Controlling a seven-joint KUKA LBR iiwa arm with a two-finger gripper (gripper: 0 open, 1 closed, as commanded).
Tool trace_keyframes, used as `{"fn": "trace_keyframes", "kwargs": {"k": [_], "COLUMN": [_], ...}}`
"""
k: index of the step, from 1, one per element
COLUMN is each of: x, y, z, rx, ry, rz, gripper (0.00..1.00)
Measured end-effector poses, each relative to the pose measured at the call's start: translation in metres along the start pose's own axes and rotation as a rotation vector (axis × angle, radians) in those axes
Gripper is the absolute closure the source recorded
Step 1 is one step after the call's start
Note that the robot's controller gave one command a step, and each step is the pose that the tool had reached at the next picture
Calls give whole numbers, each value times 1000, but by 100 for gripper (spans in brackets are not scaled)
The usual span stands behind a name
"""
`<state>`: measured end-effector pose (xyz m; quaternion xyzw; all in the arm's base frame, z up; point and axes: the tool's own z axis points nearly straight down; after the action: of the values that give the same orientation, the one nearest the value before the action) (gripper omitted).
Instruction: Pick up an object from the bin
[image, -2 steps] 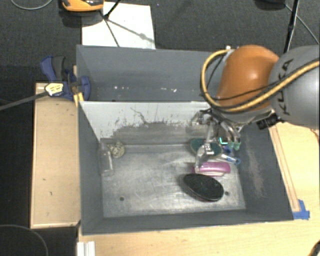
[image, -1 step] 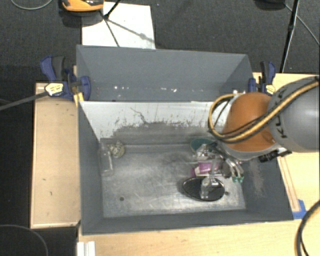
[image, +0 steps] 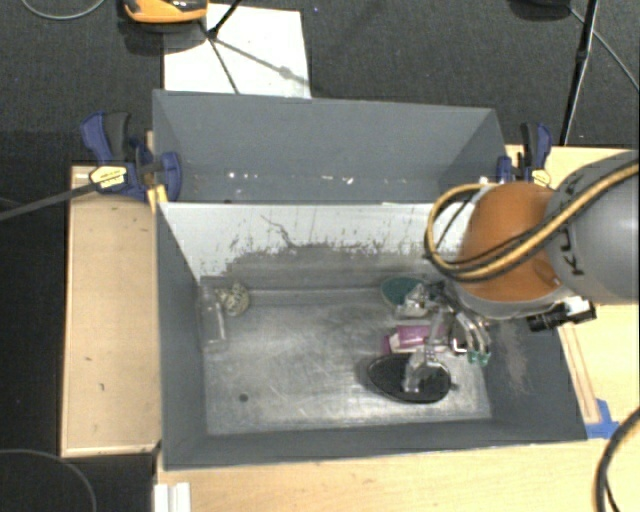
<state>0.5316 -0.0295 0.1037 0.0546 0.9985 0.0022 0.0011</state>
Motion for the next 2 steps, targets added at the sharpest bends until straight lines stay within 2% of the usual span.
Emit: {"fn": "trace_keyframes", "kwargs": {"k": [1, 2], "x": [8, 11], "y": [-8, 10], "z": [-9, 28], "rx": [4, -1], "ry": [4, 5], "rz": [168, 330], "gripper": [0, 0]}}
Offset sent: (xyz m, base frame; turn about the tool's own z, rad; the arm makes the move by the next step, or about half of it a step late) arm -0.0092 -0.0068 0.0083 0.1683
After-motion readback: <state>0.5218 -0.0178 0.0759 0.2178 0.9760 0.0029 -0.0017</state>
